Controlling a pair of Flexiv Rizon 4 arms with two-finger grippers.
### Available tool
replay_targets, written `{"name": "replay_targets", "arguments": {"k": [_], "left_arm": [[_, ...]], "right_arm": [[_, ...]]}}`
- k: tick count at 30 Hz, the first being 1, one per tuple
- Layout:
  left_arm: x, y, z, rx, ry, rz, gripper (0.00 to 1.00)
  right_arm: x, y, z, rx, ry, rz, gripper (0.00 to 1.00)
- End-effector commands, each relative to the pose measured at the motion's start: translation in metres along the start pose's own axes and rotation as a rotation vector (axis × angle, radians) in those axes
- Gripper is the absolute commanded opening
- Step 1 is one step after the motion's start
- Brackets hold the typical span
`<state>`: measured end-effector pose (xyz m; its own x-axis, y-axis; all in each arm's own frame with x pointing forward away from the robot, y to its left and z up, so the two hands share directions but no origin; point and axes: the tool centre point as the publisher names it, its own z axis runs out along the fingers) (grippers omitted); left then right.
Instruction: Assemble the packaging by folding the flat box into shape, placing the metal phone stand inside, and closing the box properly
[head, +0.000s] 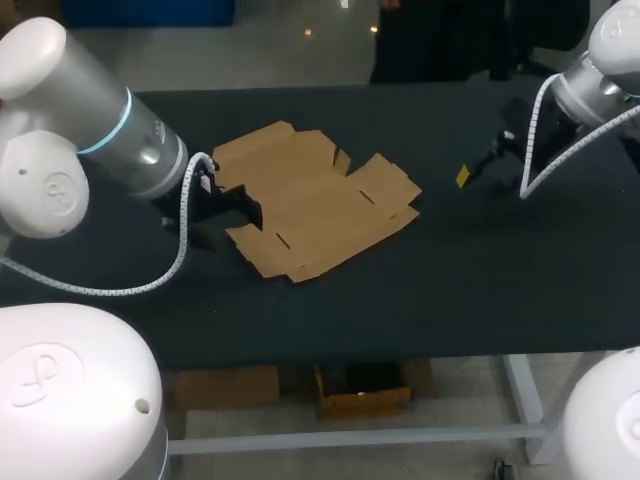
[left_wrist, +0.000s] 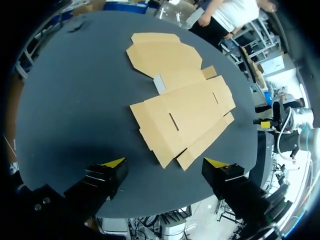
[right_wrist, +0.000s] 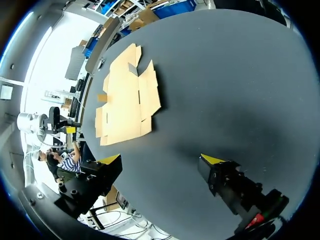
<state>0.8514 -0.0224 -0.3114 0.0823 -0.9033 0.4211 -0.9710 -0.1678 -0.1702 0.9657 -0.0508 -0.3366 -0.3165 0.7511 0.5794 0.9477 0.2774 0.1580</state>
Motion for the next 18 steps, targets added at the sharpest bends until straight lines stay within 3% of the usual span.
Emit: {"name": "replay_targets", "arguments": {"k": [1, 18], "left_arm": [[-0.003, -0.003, -0.002, -0.003, 0.001, -0.002, 1.00], [-0.011, -0.020, -0.002, -0.053, 0.027, 0.029, 1.00]], "right_arm": [[-0.004, 0.017, 0.006, 0.121, 0.029, -0.027, 1.00], [0.006, 0.062, 0.035, 0.158, 0.028, -0.192, 1.00]]}}
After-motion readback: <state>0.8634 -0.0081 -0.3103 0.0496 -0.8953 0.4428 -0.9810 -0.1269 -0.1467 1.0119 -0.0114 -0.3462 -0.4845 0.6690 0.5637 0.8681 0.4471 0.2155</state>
